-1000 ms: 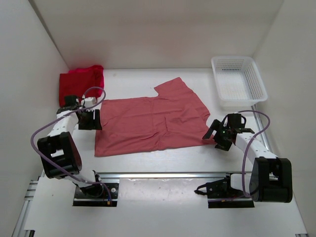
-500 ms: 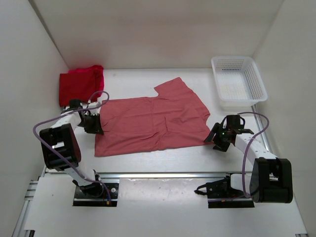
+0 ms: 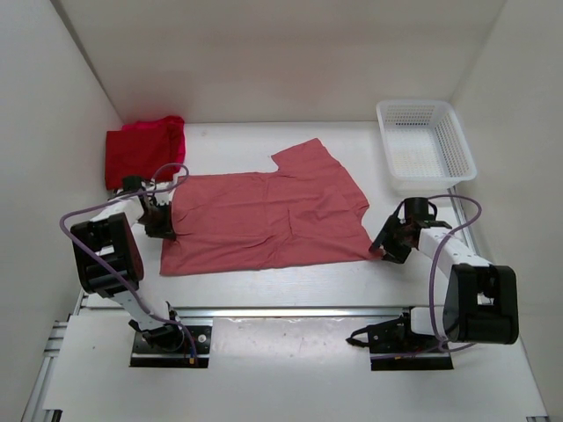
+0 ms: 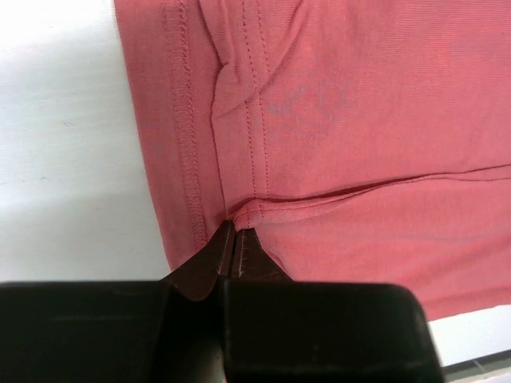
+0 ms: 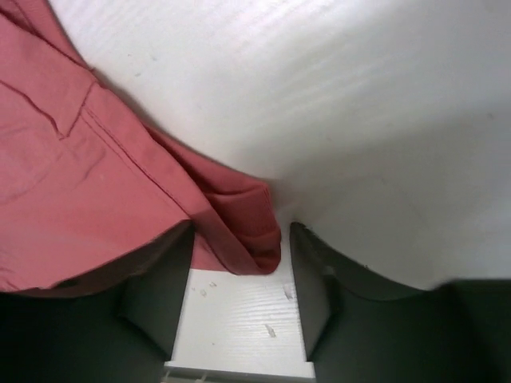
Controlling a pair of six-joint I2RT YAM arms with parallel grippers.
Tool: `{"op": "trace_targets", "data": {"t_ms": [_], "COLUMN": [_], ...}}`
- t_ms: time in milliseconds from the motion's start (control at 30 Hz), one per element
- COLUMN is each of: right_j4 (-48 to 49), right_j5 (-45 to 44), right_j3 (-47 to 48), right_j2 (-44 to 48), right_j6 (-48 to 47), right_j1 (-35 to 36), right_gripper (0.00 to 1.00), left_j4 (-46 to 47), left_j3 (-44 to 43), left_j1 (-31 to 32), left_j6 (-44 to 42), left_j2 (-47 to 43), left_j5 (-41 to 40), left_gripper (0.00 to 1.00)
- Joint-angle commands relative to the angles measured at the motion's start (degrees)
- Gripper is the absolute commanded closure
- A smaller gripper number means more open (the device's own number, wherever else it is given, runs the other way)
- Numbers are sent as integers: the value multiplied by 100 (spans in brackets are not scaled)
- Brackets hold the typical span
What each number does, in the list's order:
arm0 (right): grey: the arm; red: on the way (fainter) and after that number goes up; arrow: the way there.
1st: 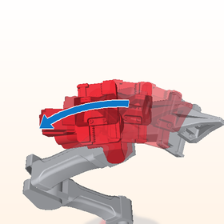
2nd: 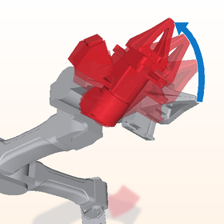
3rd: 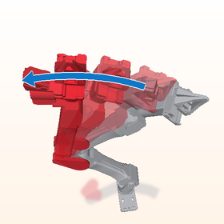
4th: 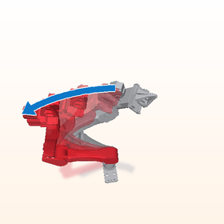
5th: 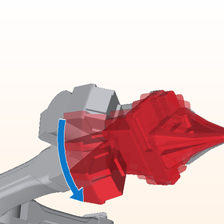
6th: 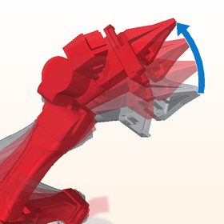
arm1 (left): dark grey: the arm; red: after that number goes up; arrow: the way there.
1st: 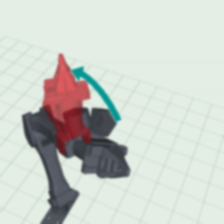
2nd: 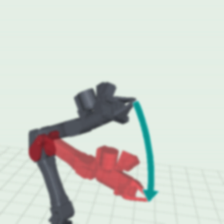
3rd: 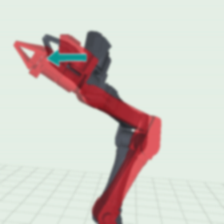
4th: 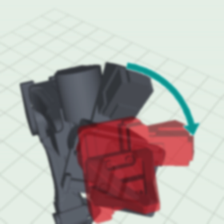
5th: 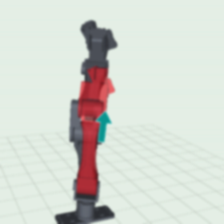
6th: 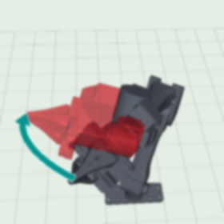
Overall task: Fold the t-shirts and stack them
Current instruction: Fold the flattened tshirt in 1/3 of the way
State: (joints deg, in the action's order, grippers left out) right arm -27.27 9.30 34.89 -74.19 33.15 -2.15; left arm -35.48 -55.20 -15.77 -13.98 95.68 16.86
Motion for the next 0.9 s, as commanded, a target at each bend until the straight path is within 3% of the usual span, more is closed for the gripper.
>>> {"op": "trace_targets", "data": {"t_ms": [0,33,100,167,267,367,500,600,667,733,800,867], "right_j4": [239,239,265,169,168,283,354,362,354,389,363,249], "right_j5": [-34,53,133,169,212,327,345,405,441,476,537,590], "right_j3": [-18,-26,-9,-35,-167,-386,-457,-396,-413,-378,-396,-457], "right_j2": [-210,-201,-183,-61,185,291,257,195,195,213,308,388], "right_j6": [52,173,174,192,236,333,359,342,359,333,298,263], "right_j1": [83,92,154,180,207,180,180,180,180,171,75,-30], "right_gripper": [54,56,54,50,44,44,49,62,81,100,100,100], "left_j4": [7,-11,-159,-361,-644,-1196,-1839,-1796,-1690,-1568,-1444,-1575], "left_j3": [-114,-131,-175,-359,-404,-343,139,439,527,361,265,107], "left_j1": [57,135,188,101,-328,-629,-112,-22,-136,-339,-348,-304], "left_j6": [-35,-26,-26,-43,-192,-595,-984,-835,-721,-677,-676,-729], "left_j2": [-269,-278,-383,-453,-795,-1025,-928,-771,-587,-489,-279,-85], "left_j5": [-315,-350,-403,-438,-439,-192,-456,-719,-790,-833,-1149,-1011], "left_gripper": [95,92,58,39,30,29,29,29,30,36,45,61]}}
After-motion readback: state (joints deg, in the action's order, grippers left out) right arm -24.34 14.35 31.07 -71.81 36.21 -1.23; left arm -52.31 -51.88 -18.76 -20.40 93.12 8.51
